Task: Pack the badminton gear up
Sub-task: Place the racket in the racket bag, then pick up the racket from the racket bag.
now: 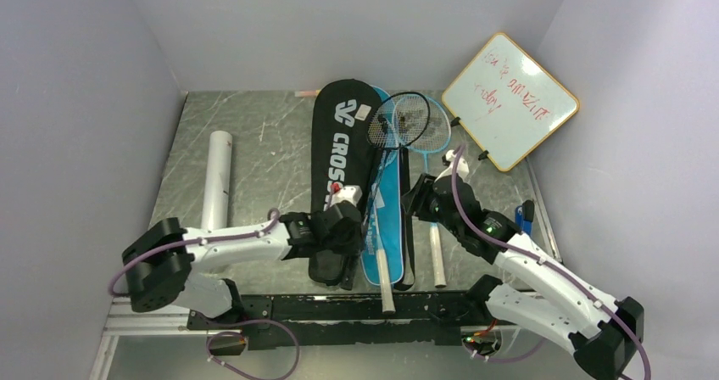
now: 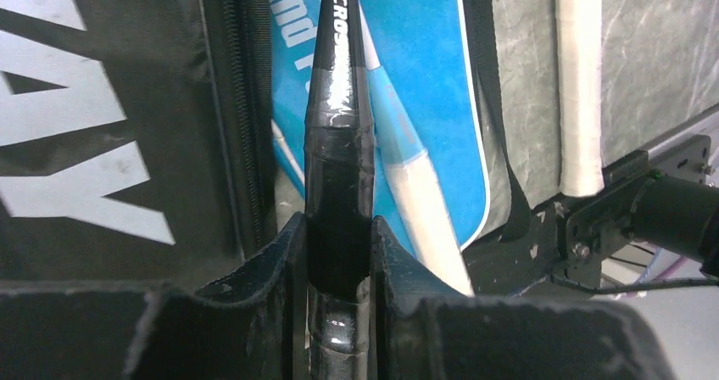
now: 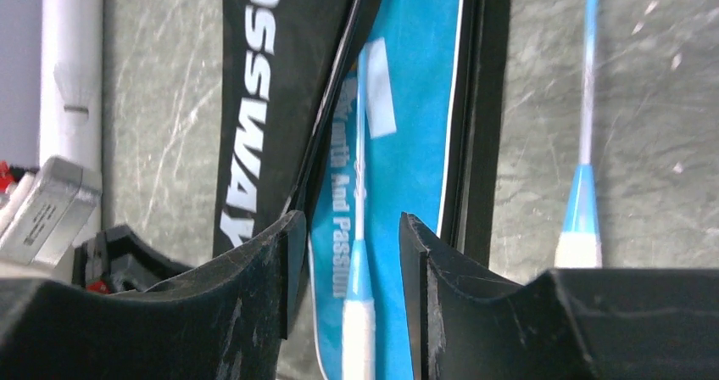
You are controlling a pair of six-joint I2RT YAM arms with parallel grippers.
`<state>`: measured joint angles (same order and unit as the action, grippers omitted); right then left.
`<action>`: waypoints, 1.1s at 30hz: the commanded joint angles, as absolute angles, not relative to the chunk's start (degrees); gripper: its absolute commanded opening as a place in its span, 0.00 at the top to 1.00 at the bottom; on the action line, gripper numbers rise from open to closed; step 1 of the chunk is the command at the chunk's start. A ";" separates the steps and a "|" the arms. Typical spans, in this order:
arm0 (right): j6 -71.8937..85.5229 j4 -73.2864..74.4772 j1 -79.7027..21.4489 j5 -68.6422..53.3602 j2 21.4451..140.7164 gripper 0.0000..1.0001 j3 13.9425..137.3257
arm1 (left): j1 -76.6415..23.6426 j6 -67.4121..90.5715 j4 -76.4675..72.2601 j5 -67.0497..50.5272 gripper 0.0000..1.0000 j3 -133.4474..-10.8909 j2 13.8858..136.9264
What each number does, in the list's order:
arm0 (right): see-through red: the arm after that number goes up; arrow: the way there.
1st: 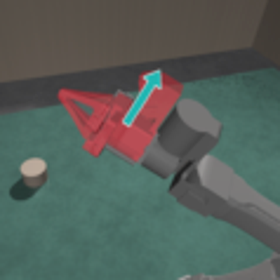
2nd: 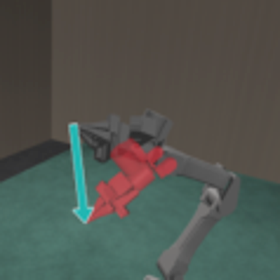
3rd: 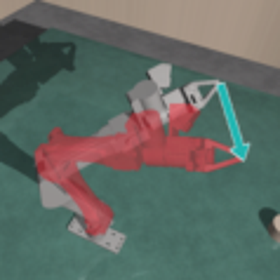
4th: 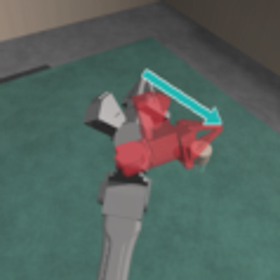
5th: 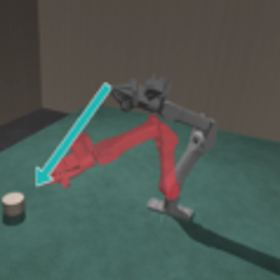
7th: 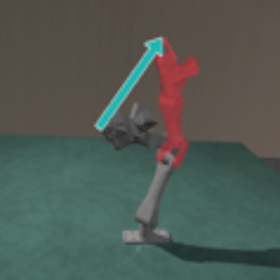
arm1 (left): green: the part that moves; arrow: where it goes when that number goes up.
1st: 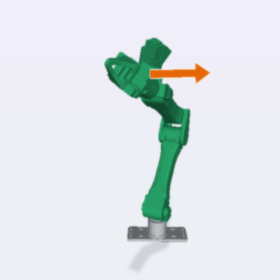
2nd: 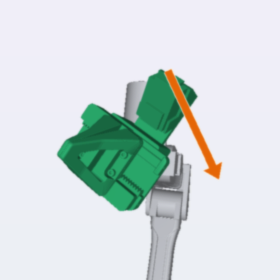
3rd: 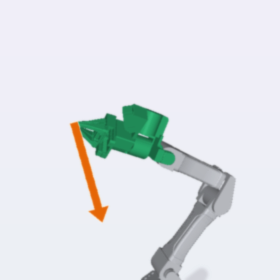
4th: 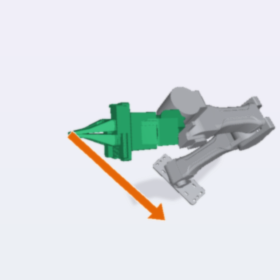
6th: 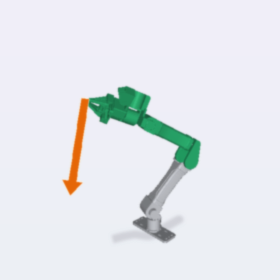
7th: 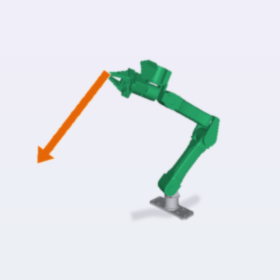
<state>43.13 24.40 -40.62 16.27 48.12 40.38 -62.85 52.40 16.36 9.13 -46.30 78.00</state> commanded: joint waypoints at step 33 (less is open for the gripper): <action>78.30 31.22 -67.36 24.46 64.95 0.49 41.24 | -38.58 41.68 27.77 13.61 0.03 -45.61 61.43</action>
<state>70.26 28.21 -63.42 17.47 60.71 36.99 -39.22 45.87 24.67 13.82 -45.17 63.37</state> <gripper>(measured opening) 0.510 0.968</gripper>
